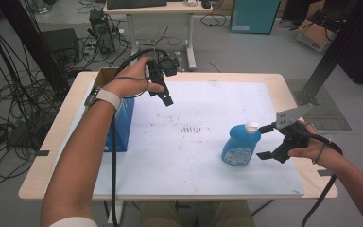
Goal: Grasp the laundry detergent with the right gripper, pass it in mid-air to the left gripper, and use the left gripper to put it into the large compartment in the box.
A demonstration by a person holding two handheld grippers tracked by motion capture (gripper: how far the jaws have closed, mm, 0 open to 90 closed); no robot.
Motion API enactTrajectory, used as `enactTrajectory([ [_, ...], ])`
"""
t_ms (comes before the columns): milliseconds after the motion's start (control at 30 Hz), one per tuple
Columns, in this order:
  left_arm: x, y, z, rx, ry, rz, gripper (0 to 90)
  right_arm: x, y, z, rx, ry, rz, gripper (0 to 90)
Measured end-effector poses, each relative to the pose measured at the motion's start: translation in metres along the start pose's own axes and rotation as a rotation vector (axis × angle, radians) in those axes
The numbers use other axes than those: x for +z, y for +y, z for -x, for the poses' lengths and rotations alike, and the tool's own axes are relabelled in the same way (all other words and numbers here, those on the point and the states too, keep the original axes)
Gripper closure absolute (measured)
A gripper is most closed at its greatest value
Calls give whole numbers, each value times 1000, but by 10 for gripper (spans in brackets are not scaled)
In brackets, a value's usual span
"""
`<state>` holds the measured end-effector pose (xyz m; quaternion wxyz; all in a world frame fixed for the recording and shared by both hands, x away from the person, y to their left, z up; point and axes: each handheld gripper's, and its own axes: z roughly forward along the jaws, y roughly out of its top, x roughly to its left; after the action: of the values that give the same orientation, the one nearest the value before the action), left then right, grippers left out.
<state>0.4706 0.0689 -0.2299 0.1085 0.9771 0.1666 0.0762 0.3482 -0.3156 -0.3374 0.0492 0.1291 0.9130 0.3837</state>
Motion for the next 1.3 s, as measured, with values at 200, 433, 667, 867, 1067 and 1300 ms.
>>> enactTrajectory([
  [200,0,0,0,0,2,2,79,1,0,0,2,0,1,62],
  [433,1,0,0,0,0,1,79,0,0,0,3,-2,3,62],
  [667,0,0,0,1,-4,-4,79,0,-1,-1,2,1,-1,62],
  [867,0,0,-1,2,-1,-5,79,0,0,-1,1,1,-1,62],
  [1067,1,0,0,-6,-3,4,79,1,0,-1,1,-6,5,62],
  [1300,0,-1,0,0,3,-1,79,0,0,-1,1,-1,1,62],
])
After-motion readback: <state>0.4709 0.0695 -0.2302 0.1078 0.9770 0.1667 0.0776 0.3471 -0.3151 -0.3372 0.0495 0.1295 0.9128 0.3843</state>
